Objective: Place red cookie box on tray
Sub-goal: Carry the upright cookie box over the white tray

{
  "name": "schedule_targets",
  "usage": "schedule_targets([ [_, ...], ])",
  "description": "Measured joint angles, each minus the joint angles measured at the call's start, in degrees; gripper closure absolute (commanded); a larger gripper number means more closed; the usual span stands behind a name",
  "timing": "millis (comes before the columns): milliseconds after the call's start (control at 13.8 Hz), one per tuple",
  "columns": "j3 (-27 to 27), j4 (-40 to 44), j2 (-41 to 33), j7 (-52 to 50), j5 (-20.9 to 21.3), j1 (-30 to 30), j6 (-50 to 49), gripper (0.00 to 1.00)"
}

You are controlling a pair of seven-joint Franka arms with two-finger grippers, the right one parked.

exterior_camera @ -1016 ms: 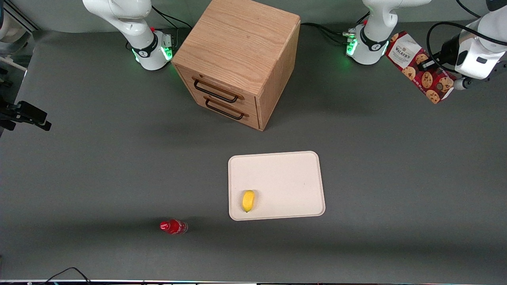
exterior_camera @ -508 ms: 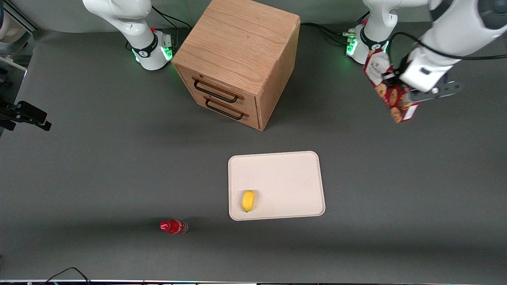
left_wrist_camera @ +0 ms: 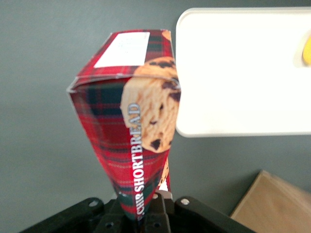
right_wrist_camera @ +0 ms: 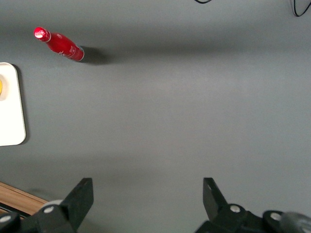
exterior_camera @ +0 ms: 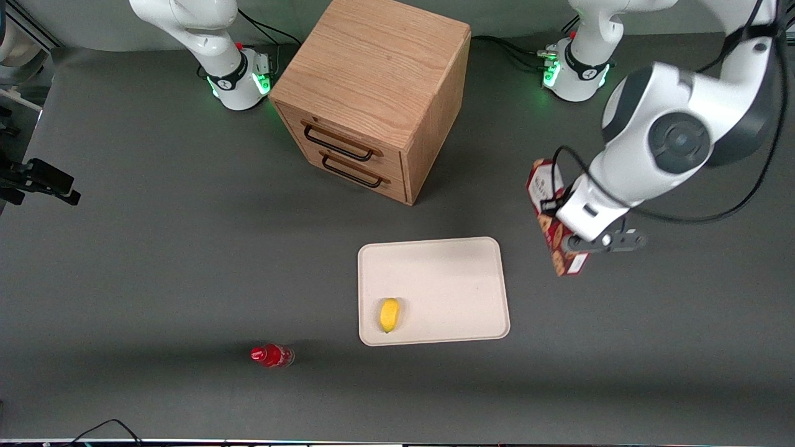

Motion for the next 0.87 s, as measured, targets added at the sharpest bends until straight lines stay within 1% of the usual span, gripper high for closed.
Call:
schedule_targets([
  [145, -0.8, 0.3, 4.7, -5.2, 4.0, -1.8, 4.9, 1.00],
  [218, -1.0, 0.4, 6.8, -7.0, 4.9, -2.8, 6.8, 1.00],
  [508, -2.2, 2.5, 13.9, -8.9, 5.4, -3.8, 10.2, 1.00],
  [870, -3.8, 7.1, 20.5, -9.5, 5.7, -4.1, 10.4, 1.00],
])
